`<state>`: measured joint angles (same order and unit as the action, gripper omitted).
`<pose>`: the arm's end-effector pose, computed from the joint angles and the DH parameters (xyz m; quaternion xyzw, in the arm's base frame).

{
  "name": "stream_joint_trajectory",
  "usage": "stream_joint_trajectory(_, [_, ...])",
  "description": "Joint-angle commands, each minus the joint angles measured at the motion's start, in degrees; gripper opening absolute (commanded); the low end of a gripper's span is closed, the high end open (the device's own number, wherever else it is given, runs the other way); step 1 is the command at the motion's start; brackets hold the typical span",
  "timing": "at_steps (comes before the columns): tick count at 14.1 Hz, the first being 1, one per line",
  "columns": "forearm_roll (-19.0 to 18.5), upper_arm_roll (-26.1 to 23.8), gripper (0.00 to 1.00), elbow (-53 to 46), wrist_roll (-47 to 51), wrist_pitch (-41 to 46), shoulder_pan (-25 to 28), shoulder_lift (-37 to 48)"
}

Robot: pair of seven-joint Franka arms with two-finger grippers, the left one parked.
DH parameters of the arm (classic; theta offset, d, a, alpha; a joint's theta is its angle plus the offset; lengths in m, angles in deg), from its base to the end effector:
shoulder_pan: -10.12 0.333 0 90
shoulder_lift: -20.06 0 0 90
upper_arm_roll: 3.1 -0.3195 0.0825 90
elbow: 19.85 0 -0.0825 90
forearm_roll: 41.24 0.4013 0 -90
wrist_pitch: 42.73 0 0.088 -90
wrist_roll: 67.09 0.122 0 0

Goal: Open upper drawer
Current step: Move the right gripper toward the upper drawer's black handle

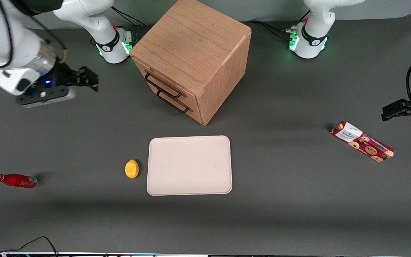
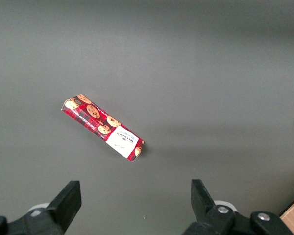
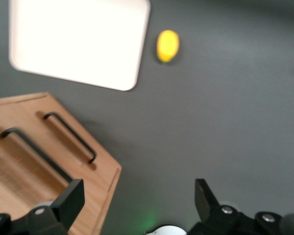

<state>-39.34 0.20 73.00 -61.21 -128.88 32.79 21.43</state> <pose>0.5218 0.1875 0.5969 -0.9918 -0.1177 0.0492 0.0067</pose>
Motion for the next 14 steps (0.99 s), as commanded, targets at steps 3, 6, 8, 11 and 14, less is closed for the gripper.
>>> stream_joint_trajectory(3, [2.7,0.7,1.0,-1.7,0.3,0.8,9.4,-0.6])
stream_joint_trajectory(6, [2.7,0.8,1.0,-2.1,0.2,0.3,15.0,-1.3])
stream_joint_trajectory(8, [2.8,0.7,1.0,-2.4,0.1,0.2,15.6,-1.6])
stream_joint_trajectory(11, [6.3,0.8,1.0,-1.7,-3.1,0.2,14.9,-1.8])
stream_joint_trajectory(14, [9.3,2.8,1.0,-0.7,-13.8,-0.2,14.5,-2.9])
